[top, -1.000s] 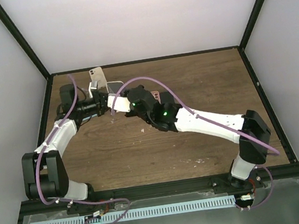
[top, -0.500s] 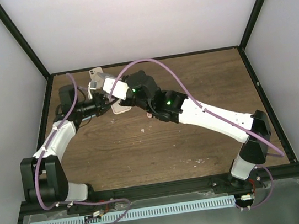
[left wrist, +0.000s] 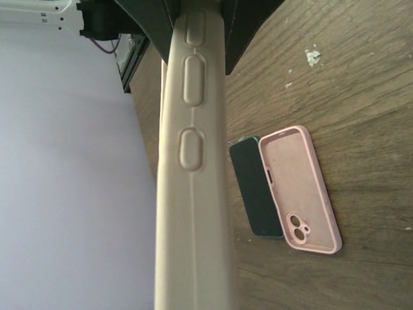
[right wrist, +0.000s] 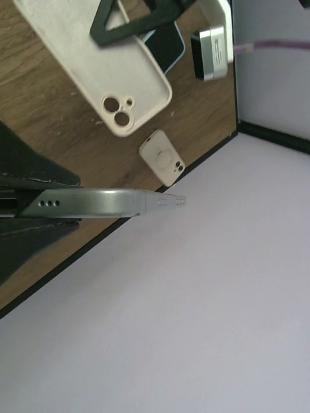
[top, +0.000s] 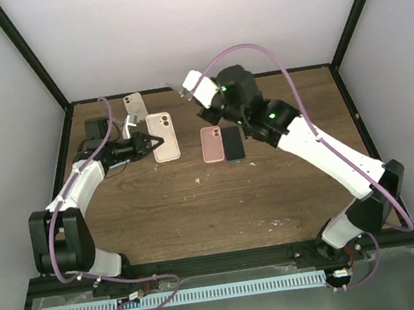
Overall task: Take the phone out of the phone case
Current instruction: Place the phone case at the center of the board.
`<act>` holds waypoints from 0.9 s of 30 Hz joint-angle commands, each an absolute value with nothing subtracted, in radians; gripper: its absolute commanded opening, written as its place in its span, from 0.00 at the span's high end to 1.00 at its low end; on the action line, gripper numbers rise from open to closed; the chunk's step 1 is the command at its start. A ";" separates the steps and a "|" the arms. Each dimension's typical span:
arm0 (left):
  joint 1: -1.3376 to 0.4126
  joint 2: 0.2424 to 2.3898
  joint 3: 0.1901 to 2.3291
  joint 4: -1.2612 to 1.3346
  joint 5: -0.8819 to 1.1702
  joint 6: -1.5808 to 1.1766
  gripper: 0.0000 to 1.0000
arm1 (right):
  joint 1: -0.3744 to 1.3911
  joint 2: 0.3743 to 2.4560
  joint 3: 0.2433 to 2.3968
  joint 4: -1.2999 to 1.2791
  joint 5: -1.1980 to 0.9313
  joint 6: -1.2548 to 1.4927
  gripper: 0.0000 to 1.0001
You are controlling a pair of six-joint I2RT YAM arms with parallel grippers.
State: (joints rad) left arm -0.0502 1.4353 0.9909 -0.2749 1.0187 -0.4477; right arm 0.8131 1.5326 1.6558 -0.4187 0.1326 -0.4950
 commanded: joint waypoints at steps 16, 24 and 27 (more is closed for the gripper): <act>-0.152 1.891 1.173 -0.331 0.937 -0.290 1.00 | 0.617 1.424 1.583 -0.417 -0.002 -0.364 0.99; -0.184 2.033 1.258 -0.304 0.880 -0.336 1.00 | 0.609 1.422 1.575 -0.419 -0.007 -0.359 0.99; -0.200 2.069 1.285 -0.293 0.869 -0.349 0.99 | 0.605 1.422 1.575 -0.420 -0.011 -0.358 0.99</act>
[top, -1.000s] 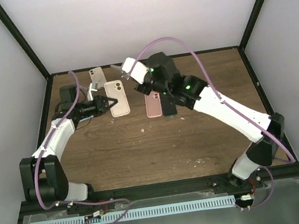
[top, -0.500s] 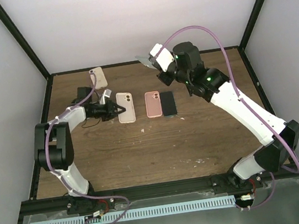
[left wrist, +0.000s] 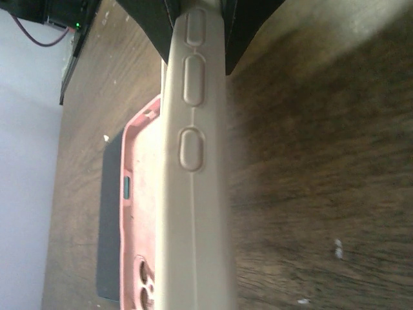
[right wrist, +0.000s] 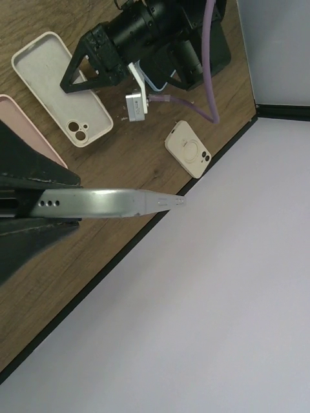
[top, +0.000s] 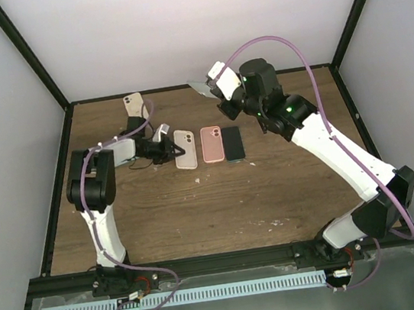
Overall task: Take the phone out of the phone case
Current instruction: Place the phone case at the center of the board.
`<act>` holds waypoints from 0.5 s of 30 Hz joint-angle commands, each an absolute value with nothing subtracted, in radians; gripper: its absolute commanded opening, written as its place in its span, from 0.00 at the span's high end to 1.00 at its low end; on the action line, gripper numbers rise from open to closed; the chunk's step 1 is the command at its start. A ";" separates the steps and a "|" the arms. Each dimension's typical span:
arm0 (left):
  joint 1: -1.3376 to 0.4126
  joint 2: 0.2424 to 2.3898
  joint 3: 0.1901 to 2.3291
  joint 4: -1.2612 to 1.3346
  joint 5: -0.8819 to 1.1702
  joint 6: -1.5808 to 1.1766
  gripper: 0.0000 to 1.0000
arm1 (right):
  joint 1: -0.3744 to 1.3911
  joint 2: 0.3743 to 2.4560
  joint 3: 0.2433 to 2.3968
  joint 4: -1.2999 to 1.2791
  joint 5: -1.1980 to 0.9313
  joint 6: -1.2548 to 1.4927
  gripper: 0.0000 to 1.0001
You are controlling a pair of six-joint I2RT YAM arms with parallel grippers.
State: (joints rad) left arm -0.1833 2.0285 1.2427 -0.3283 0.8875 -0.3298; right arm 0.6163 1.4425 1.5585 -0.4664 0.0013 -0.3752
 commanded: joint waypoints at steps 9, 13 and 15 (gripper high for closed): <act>-0.228 2.163 1.347 -0.243 0.842 -0.418 0.96 | 0.603 1.431 1.578 -0.423 -0.024 -0.353 0.99; -0.241 2.179 1.368 -0.248 0.817 -0.429 0.92 | 0.603 1.432 1.577 -0.426 -0.030 -0.351 0.99; -0.243 2.183 1.375 -0.261 0.792 -0.435 0.88 | 0.603 1.433 1.576 -0.425 -0.031 -0.351 0.99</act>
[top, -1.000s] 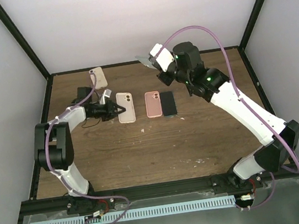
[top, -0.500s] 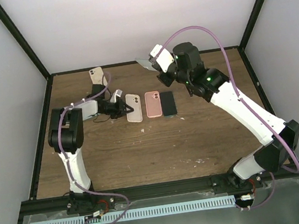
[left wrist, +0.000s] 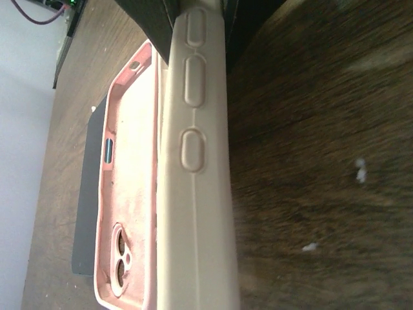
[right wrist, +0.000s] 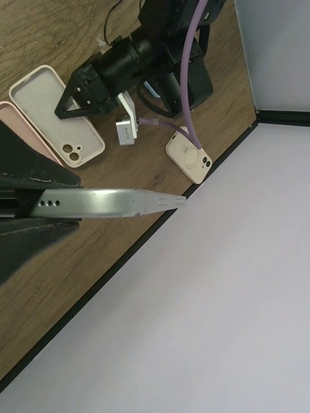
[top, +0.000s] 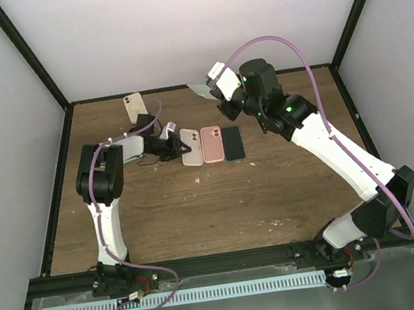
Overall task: Take the phone out of the phone case
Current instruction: Place the phone case at the center of the board, then place the phone at the center of the board.
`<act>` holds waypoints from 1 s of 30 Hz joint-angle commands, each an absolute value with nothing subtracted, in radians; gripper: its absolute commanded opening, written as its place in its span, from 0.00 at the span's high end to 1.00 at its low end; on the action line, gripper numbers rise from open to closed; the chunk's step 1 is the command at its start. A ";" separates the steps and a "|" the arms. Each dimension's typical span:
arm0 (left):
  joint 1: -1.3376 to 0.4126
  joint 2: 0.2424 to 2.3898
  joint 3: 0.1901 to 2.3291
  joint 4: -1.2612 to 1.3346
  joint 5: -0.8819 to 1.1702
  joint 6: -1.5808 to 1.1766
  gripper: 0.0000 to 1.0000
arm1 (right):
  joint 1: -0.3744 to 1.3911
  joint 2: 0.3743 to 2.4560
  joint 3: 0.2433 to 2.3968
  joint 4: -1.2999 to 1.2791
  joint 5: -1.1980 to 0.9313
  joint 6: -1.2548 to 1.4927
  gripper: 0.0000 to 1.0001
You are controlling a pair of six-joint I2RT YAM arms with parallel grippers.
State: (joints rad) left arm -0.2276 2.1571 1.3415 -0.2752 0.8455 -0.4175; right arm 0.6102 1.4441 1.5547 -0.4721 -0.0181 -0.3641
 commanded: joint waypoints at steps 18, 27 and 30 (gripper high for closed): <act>-0.243 1.995 1.317 -0.385 0.610 -0.386 0.08 | 0.604 1.452 1.580 -0.393 0.034 -0.395 0.99; -0.153 1.813 1.270 -0.422 0.674 -0.358 0.00 | 0.632 1.465 1.516 -0.262 0.147 -0.516 0.99; -0.086 1.739 1.271 -0.415 0.739 -0.370 0.00 | 0.668 1.469 1.460 -0.179 0.217 -0.605 0.99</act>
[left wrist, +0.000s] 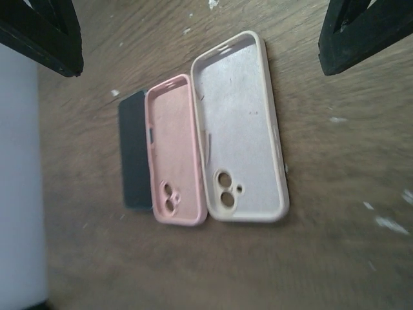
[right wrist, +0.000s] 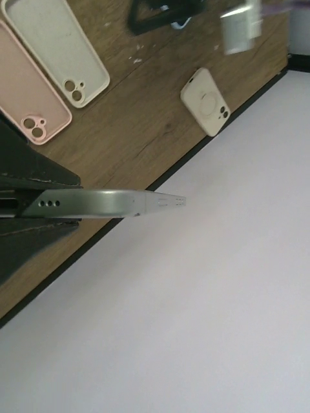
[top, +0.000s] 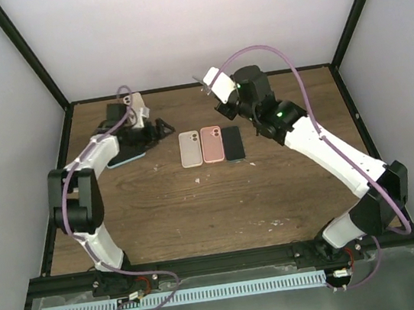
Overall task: Take the phone out of the phone case
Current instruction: Place the phone at the center of the board.
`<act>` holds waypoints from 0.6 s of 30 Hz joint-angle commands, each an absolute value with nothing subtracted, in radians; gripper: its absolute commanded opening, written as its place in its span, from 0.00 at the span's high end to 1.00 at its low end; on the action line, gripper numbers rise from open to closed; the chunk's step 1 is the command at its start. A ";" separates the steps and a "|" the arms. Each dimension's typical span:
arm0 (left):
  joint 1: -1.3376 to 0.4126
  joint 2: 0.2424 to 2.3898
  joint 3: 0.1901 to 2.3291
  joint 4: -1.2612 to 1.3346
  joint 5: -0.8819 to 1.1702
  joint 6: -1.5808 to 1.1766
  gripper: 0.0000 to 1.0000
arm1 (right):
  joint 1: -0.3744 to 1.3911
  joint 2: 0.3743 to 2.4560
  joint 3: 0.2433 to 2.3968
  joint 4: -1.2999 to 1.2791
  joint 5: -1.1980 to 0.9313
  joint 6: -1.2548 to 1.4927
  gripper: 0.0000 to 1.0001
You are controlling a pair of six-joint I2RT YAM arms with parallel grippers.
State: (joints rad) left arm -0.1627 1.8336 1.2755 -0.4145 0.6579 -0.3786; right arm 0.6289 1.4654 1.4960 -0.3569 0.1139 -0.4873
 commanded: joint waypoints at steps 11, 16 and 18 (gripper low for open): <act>0.116 1.553 1.246 -0.347 1.014 -0.505 0.00 | 0.845 1.561 1.315 0.178 0.404 -0.883 0.99; 0.132 1.481 1.149 -0.115 1.122 -0.736 0.03 | 0.940 1.630 1.206 0.482 0.504 -1.146 0.99; 0.133 1.463 1.112 -0.048 1.140 -0.796 0.03 | 0.969 1.654 1.178 0.584 0.527 -1.218 0.99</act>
State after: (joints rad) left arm 0.1303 1.5078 1.1633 -0.2333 1.0298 -0.6205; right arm 0.9184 1.6238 1.2057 0.2363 0.4244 -0.9955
